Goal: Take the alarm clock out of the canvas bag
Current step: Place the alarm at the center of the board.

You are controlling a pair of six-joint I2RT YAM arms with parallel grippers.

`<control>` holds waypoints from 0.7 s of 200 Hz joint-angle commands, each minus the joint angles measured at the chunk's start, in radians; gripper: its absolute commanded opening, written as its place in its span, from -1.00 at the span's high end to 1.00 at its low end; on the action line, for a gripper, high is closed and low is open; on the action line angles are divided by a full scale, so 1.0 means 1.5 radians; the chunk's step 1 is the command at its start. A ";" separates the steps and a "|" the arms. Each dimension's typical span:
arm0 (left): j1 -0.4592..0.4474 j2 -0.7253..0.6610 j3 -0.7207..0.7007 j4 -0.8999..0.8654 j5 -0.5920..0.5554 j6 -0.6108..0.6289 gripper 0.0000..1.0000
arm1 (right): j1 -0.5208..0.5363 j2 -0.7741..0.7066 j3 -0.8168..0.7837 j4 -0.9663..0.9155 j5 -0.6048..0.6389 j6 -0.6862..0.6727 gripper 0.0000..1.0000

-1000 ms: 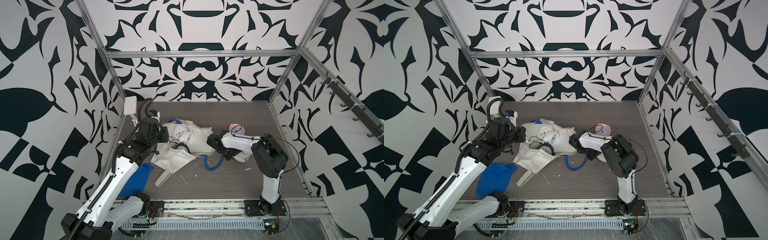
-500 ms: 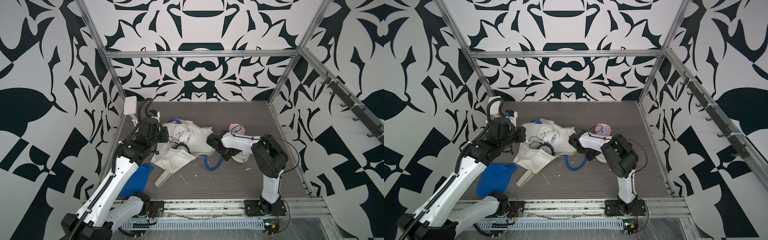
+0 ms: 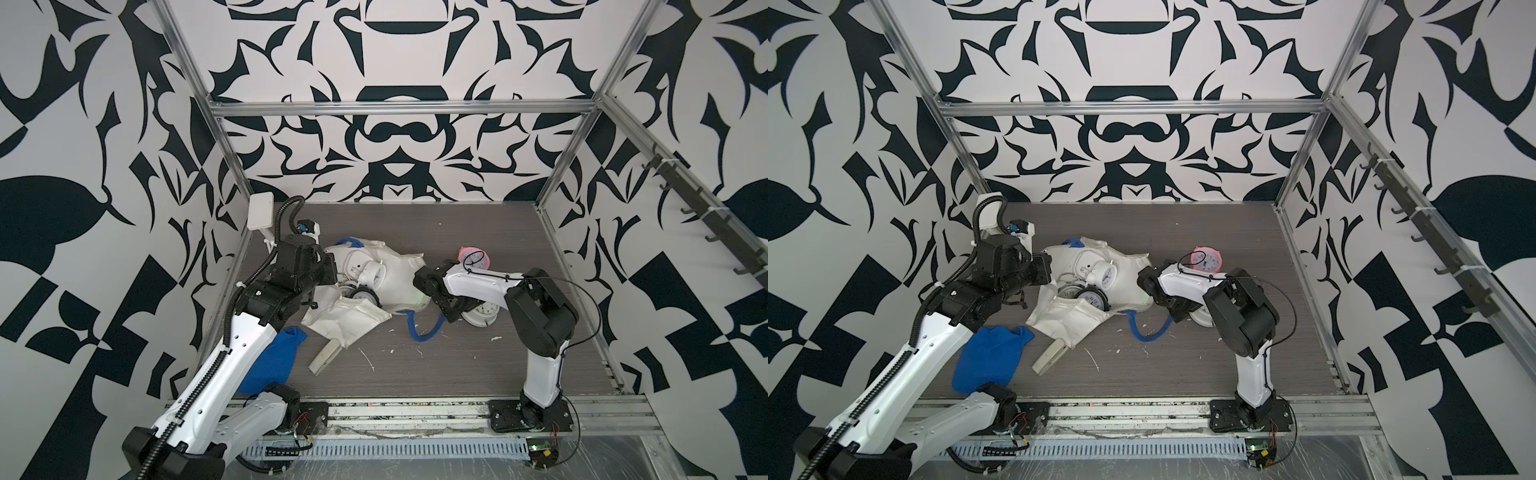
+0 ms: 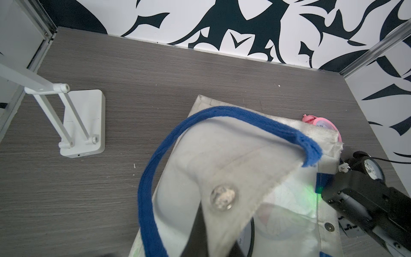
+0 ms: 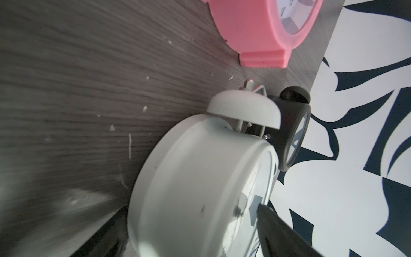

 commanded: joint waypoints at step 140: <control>0.003 -0.011 0.013 0.034 0.024 -0.019 1.00 | 0.006 -0.283 0.017 0.026 -0.153 -0.032 -0.82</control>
